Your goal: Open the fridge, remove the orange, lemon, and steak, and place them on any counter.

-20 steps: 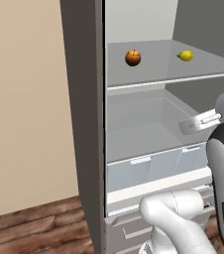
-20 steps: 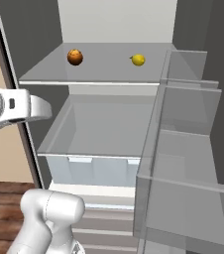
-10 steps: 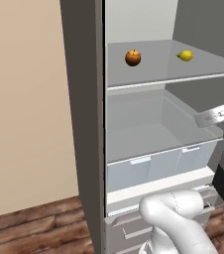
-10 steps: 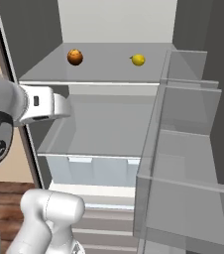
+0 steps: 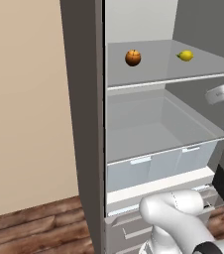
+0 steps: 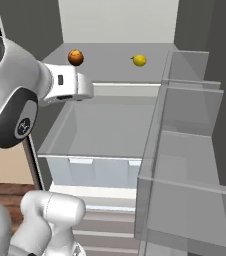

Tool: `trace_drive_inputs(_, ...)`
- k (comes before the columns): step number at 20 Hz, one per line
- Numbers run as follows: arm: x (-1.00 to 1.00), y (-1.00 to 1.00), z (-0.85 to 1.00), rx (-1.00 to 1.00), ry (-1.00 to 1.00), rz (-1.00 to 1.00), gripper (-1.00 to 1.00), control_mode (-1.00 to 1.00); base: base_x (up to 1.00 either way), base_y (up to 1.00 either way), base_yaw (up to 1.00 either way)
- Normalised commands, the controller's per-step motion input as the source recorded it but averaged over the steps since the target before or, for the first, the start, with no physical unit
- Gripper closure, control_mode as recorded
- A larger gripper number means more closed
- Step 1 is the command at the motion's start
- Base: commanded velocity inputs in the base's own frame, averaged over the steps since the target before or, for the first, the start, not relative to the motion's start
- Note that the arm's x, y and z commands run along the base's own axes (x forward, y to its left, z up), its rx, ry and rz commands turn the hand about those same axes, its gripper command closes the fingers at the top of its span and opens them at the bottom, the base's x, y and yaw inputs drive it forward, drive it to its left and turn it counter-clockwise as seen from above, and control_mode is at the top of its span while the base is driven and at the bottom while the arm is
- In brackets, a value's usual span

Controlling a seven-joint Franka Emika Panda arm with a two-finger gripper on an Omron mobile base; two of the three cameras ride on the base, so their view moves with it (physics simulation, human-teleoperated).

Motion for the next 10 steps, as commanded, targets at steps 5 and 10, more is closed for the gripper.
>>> trace_drive_inputs(5, 0.54, -0.39, 0.02, 0.00, 0.00, -0.06, -1.00, -1.00, 0.00, 0.00, 0.00)
trace_drive_inputs(10, 0.60, -0.38, 0.00, 0.00, -0.06, -0.07, -1.00, -1.00, 0.00, 0.00, 0.00)
